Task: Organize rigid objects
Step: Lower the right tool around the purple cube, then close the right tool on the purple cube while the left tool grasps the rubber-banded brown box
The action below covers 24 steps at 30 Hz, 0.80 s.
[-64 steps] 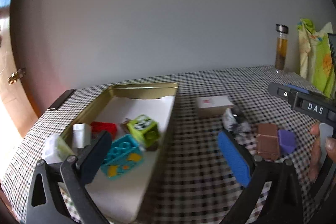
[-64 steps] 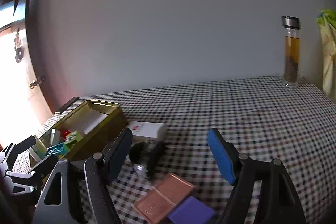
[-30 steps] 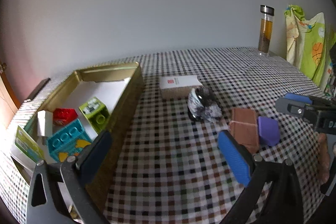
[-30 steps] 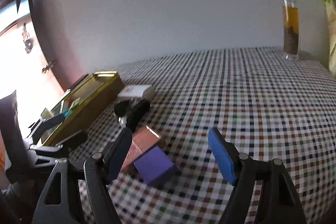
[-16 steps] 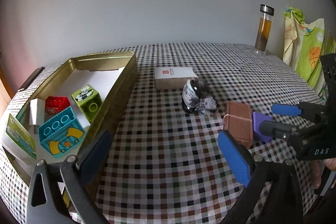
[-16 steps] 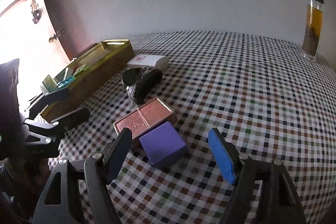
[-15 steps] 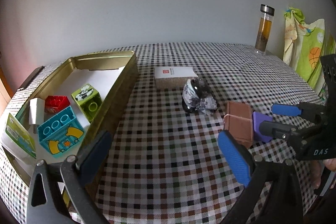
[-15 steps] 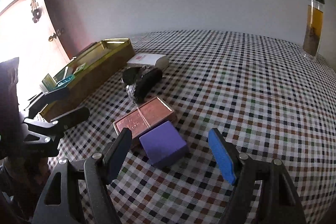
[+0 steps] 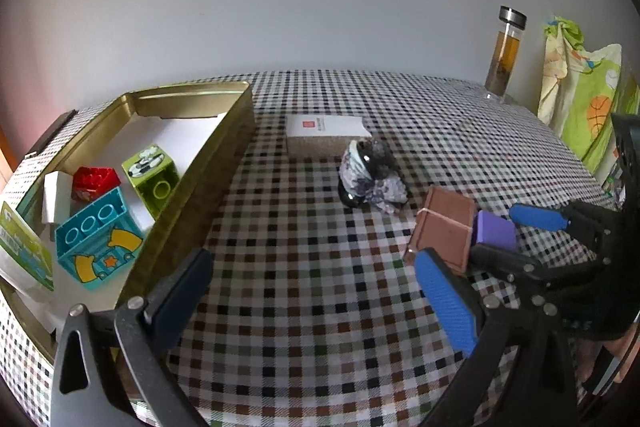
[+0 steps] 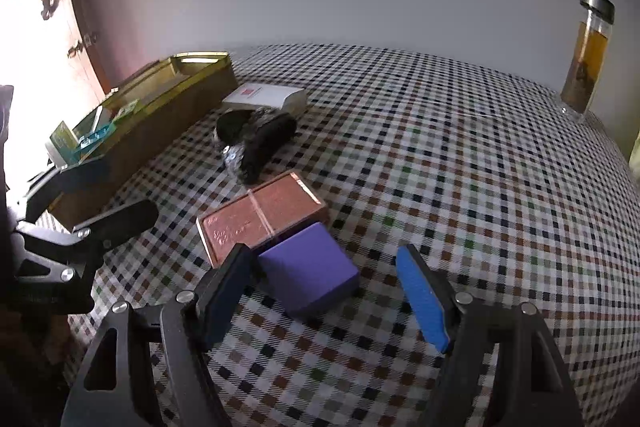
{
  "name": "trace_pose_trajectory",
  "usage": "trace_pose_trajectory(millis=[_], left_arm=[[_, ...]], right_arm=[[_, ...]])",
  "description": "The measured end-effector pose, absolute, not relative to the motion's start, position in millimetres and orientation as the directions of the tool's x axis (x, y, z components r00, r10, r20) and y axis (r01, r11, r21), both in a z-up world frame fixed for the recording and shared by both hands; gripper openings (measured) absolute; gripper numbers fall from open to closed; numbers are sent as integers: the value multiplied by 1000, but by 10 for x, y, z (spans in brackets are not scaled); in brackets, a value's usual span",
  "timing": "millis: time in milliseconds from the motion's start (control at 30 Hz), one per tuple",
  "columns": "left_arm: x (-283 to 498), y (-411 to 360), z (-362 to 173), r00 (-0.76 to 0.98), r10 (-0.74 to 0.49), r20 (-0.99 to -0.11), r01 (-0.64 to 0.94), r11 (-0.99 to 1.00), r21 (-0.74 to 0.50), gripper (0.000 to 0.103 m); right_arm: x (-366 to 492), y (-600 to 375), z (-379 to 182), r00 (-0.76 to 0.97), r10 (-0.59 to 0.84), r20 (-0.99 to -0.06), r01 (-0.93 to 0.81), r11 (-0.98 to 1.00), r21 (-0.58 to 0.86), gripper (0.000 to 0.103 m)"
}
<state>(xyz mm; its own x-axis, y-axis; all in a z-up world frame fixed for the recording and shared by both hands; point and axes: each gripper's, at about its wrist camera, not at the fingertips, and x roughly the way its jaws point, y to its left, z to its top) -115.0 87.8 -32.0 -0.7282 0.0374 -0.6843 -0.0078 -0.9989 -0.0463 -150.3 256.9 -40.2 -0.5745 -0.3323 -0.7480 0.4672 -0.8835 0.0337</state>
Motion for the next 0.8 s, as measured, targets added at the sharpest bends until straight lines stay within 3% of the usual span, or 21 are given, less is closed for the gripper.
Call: trace_pose_trajectory(millis=[67, 233, 800], left_arm=[[-1145, 878, -320, -728, 39, -684, -9, -999, -46, 102], [-1143, 882, -322, -729, 38, -684, -8, -999, -47, 102], [-1229, 1185, -290, -730, 61, -681, -84, -996, 1, 102]], right_arm=[[-1518, 2565, -420, -570, -319, -757, 453, -891, 34, 53], [-1538, 2602, -420, -565, -343, -750, 451, -890, 67, 53], [-1686, 2759, -267, -698, -198, -689, 236, -971, 40, 53]])
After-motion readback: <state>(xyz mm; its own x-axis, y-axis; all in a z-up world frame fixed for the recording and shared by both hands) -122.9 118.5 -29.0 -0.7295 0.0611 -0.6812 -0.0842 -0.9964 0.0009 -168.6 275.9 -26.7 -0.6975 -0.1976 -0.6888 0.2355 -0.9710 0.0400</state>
